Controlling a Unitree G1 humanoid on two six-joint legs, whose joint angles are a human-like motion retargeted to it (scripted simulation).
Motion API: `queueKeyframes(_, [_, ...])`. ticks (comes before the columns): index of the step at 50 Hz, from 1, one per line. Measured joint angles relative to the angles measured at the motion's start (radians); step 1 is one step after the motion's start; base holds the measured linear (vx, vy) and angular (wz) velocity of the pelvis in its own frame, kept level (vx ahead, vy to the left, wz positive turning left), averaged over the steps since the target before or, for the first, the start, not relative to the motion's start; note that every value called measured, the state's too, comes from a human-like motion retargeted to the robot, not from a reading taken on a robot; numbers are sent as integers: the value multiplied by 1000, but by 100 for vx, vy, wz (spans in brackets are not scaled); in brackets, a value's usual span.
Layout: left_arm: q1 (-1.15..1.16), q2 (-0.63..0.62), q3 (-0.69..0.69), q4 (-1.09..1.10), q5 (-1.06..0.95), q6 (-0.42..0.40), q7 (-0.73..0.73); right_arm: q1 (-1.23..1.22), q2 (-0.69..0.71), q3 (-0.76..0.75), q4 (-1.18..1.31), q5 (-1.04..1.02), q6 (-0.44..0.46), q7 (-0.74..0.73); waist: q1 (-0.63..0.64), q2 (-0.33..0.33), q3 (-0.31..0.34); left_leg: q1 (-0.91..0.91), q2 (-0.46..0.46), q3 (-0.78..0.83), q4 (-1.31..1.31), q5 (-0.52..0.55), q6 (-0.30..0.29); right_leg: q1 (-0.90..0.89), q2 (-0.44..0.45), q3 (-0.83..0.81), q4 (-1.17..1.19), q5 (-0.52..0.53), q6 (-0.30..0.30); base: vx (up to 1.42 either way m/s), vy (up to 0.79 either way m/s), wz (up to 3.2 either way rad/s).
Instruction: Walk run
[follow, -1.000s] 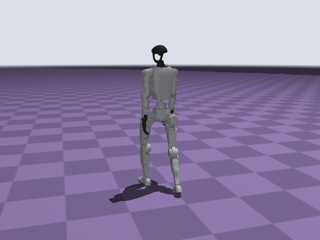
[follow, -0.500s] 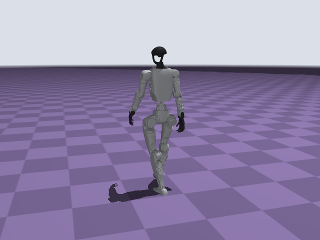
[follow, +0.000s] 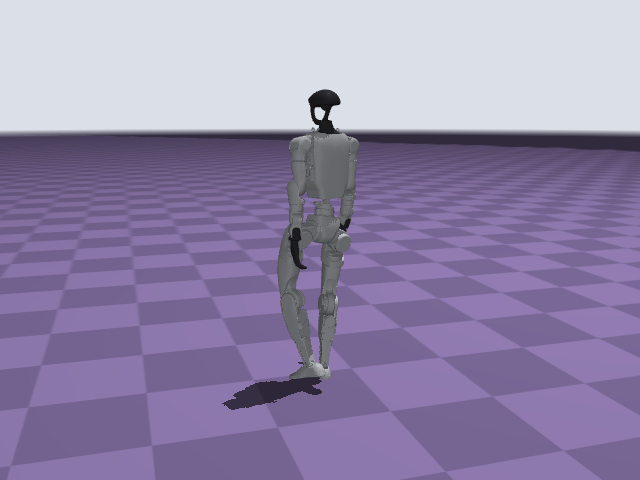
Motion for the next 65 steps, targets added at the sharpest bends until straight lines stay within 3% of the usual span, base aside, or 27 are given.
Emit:
queueKeyframes(5, [-7,4,6,-2,-14,4,7,-19,-2,4,-59,21,-11,23,35,66,30,-21,-15,-197,-284,45,-123,112,119,-33,-110,-5,1,22,-1,-14])
queueKeyframes(7, [-15,1,3,-7,-26,-1,8,-18,1,4,-67,24,-14,21,44,84,41,-14,-13,-249,-354,79,-131,150,146,-27,-133,-12,7,42,4,-32])
queueKeyframes(10, [-30,-8,-7,-20,-52,-15,17,-18,14,1,-54,26,-13,7,57,86,54,-12,-29,-286,-386,135,-84,178,145,3,-134,-25,19,29,7,-51])
queueKeyframes(13, [-55,-9,-26,-14,-81,-22,42,-14,33,1,-7,26,-14,-1,54,95,51,0,-11,-184,-369,78,-23,197,156,37,-130,-35,27,25,10,-60])
queueKeyframes(18, [-114,-11,-40,-30,-90,-25,48,46,37,-11,56,-16,-9,-24,62,106,32,9,15,-161,-349,19,-7,175,135,88,-40,-59,74,30,12,-53])
queueKeyframes(26, [-209,-9,-53,-160,-178,-63,2,94,-2,-29,127,-88,23,-53,76,144,10,-6,64,-142,-356,-33,16,-60,87,168,351,7,218,10,8,-58])
queueKeyframes(32, [-225,10,-65,-198,-181,-72,-18,137,-1,-58,139,-66,35,-36,58,142,6,41,56,-135,-403,-30,21,-92,77,134,251,-90,187,11,0,-8])
queueKeyframes(35, [-210,9,-63,-199,-173,-75,-18,163,-4,-47,135,-84,32,-36,29,123,15,95,27,-140,-439,-24,21,-38,99,137,73,-37,191,19,-6,32])
queueKeyframes(37, [-196,12,-51,-189,-167,-71,-22,176,-2,-31,136,-118,36,-41,27,120,14,133,26,-141,-465,-18,16,4,122,146,-2,54,104,26,-9,6])
queueKeyframes(40, [-162,5,-49,-165,-152,-61,-20,201,3,-34,143,-154,44,-43,38,120,-4,181,29,-145,-506,-5,5,58,143,114,-64,53,68,25,-7,25])
queueKeyframes(58, [-10,-15,0,11,-75,-26,68,155,17,-3,54,-118,24,0,37,121,2,253,59,-135,-516,-34,-34,147,176,79,-122,18,39,6,-6,11])
queueKeyframes(65, [-49,13,-24,18,-65,-30,72,131,30,18,49,-96,29,19,-16,76,5,85,40,-147,-248,-39,-90,121,136,64,-114,7,45,-5,-13,30])
